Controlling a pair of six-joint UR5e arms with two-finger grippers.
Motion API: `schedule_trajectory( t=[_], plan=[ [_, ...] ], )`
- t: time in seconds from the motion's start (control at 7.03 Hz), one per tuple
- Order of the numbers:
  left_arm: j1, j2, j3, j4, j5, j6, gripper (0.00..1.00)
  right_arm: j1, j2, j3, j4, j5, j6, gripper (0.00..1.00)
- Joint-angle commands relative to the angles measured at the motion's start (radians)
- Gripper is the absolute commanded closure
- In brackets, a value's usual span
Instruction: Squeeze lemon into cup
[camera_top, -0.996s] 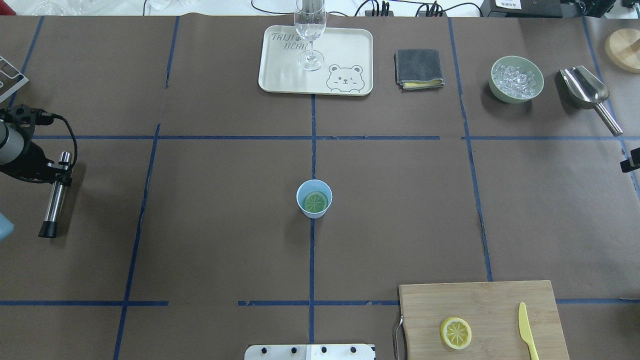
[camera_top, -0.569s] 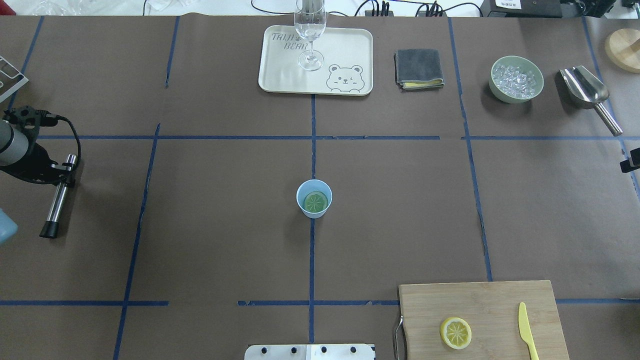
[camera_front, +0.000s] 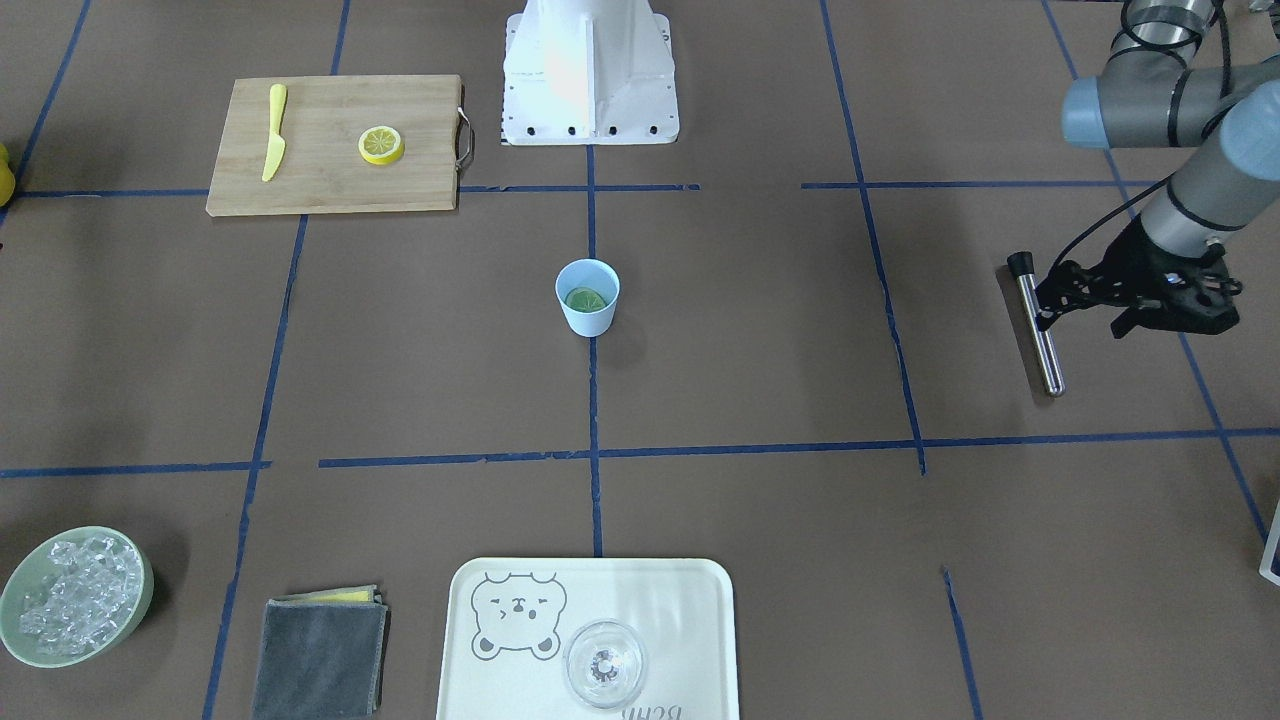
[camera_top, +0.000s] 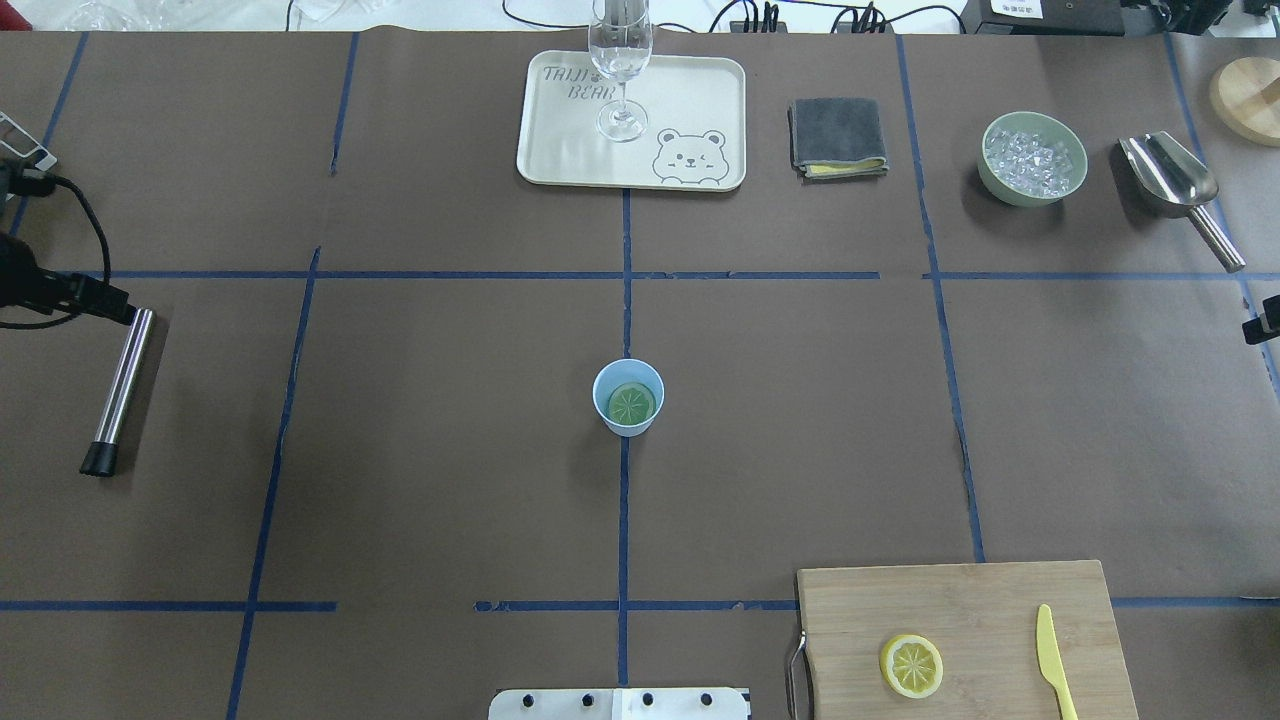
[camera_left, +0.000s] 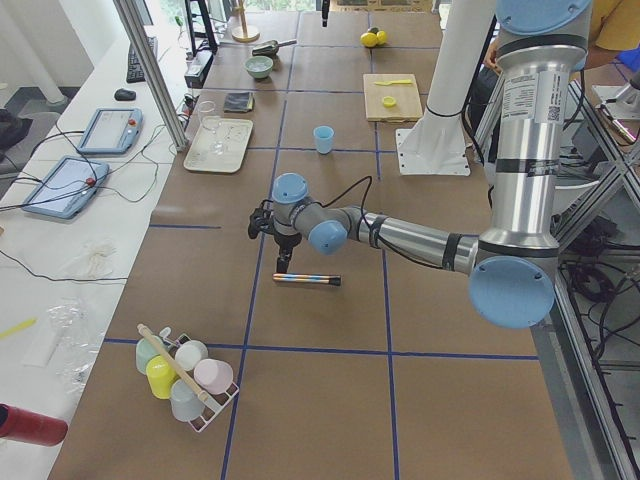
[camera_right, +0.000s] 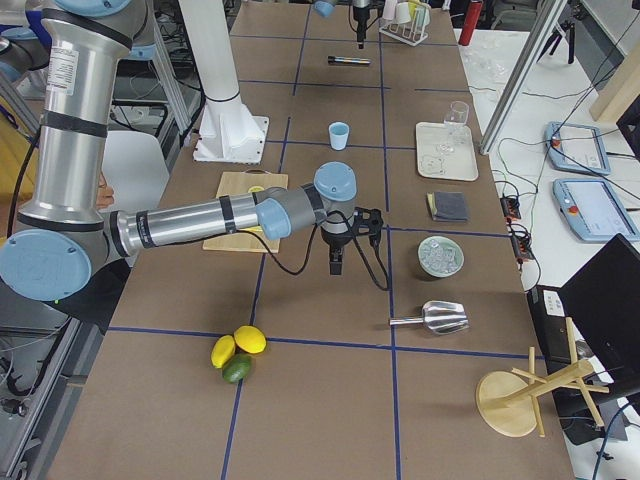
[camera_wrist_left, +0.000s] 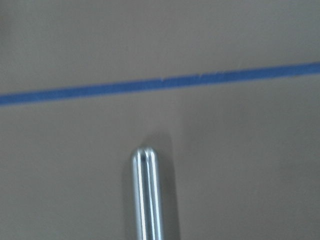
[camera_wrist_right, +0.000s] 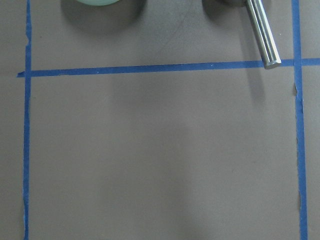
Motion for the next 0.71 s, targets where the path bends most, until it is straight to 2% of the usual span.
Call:
schedule_trajectory(
  t=[0.0,0.14,0.28,0.43,0.57],
  plan=[
    [-0.274,0.012,0.047,0.005,-0.132,0.329,0.00,0.069,0.014,-0.082,-0.003,0.003,-0.150,0.00],
    [-0.396,0.010,0.114,0.014,-0.156,0.453,0.00,0.092,0.017,-0.106,-0.005,0.036,-0.203,0.00],
    [-0.418,0.012,0.170,0.014,-0.216,0.460,0.00,0.122,0.014,-0.110,-0.014,0.040,-0.229,0.00],
    [-0.418,0.050,0.179,0.032,-0.289,0.459,0.00,0.158,0.019,-0.152,-0.023,0.041,-0.283,0.00],
    [-0.418,0.073,0.166,0.067,-0.302,0.459,0.00,0.175,0.061,-0.227,-0.025,0.044,-0.354,0.00]
  ],
)
